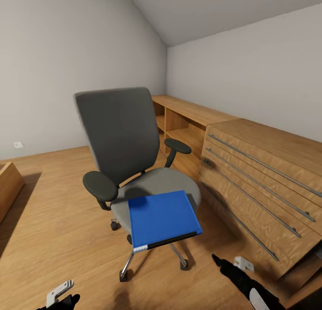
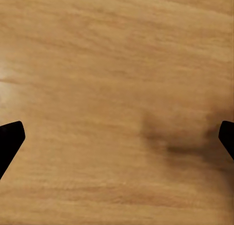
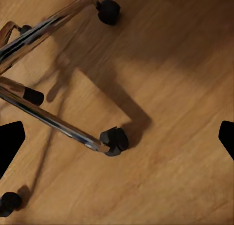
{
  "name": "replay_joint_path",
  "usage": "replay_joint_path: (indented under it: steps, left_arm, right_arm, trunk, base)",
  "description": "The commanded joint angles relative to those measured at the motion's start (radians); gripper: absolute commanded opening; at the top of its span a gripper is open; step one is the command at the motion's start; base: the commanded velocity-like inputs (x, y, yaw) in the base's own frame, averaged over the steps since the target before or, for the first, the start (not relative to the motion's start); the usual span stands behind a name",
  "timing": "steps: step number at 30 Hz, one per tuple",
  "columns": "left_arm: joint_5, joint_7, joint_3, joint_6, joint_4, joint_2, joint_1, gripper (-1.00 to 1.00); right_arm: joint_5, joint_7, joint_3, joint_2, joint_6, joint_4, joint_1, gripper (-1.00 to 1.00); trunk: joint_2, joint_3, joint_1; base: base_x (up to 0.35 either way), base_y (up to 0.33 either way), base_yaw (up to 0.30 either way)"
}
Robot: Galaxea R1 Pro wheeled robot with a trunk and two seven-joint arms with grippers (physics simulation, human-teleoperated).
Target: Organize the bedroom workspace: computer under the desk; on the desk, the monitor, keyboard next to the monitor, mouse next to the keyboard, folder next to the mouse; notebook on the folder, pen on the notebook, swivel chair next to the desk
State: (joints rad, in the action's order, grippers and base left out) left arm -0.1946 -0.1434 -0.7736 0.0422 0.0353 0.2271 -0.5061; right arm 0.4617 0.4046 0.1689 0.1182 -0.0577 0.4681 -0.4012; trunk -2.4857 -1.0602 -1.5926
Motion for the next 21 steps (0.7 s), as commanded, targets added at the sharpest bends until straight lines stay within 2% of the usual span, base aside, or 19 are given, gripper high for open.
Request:
replay_joint_path:
  steps: [1,4,8,11,15,21]
  left_arm:
    - [-0.009,-0.004,-0.009,0.004,0.002,0.000,0.000,1.00]
    - [-0.008,-0.004,-0.009,0.004,0.001,0.000,0.000,1.00]
    - [-0.008,-0.004,-0.009,0.004,0.001,0.000,0.000,1.00]
    - [-0.007,-0.004,-0.009,0.004,0.001,0.000,0.000,1.00]
    - [-0.007,-0.005,-0.009,0.005,0.001,0.000,0.000,1.00]
    - [-0.002,-0.007,-0.009,0.005,0.001,0.000,0.000,1.00]
  right_arm:
    - [0.038,0.024,0.005,0.012,-0.053,0.016,0.000,1.00]
    - [0.086,0.052,0.005,0.026,-0.117,0.042,0.000,1.00]
    - [0.189,0.082,0.005,0.040,-0.220,0.137,0.000,1.00]
    - [0.240,0.088,0.004,0.043,-0.247,0.172,0.000,1.00]
    - [0.263,0.090,0.003,0.044,-0.254,0.180,0.000,1.00]
    - [0.270,0.094,0.003,0.045,-0.254,0.181,0.000,1.00]
  trunk:
    - [0.000,-0.001,0.000]
    - [0.000,-0.001,0.000]
    - [0.000,-0.001,0.000]
    - [0.000,-0.001,0.000]
    - [0.000,-0.001,0.000]
    - [0.000,-0.001,0.000]
  base:
    - [0.000,0.000,0.000]
    - [0.000,0.000,0.000]
    - [0.000,0.000,0.000]
    - [0.000,0.000,0.000]
    - [0.000,0.000,0.000]
    - [0.000,0.000,0.000]
